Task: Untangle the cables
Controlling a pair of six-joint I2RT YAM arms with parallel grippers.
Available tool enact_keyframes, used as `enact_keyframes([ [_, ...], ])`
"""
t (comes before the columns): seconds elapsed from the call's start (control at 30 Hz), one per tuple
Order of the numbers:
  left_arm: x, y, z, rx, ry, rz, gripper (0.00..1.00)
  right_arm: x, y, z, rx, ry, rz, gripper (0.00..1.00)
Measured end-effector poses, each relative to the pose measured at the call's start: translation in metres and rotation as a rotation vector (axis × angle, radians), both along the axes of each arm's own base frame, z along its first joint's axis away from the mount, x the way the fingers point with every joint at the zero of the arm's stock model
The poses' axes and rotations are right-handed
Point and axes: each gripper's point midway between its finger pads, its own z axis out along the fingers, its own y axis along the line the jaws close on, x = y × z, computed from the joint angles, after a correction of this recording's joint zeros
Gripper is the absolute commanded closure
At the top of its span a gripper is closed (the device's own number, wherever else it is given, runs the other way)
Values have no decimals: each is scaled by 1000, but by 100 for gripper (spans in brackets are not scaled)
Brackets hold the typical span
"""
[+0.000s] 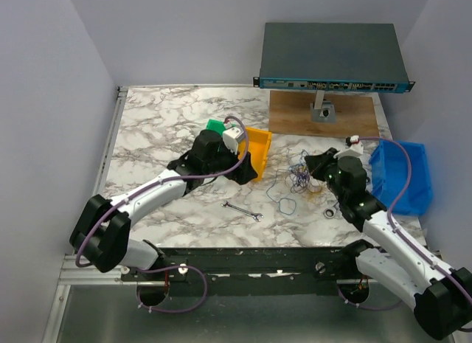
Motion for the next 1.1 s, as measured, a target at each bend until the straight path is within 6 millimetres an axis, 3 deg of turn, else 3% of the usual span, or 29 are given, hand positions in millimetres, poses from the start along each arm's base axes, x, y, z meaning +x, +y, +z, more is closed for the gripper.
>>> enact_keyframes([
  [0.17,-15,2,3,-72,-27,-20,22,5,16,56,53,-58,63,99],
  [0.63,-23,-4,32,-242,-123,-31,23,-8,43,145,116,-97,231,99],
  [1.1,-25,-48,44,-289,-141,-112,24,-20,51,205,131,-143,306,99],
])
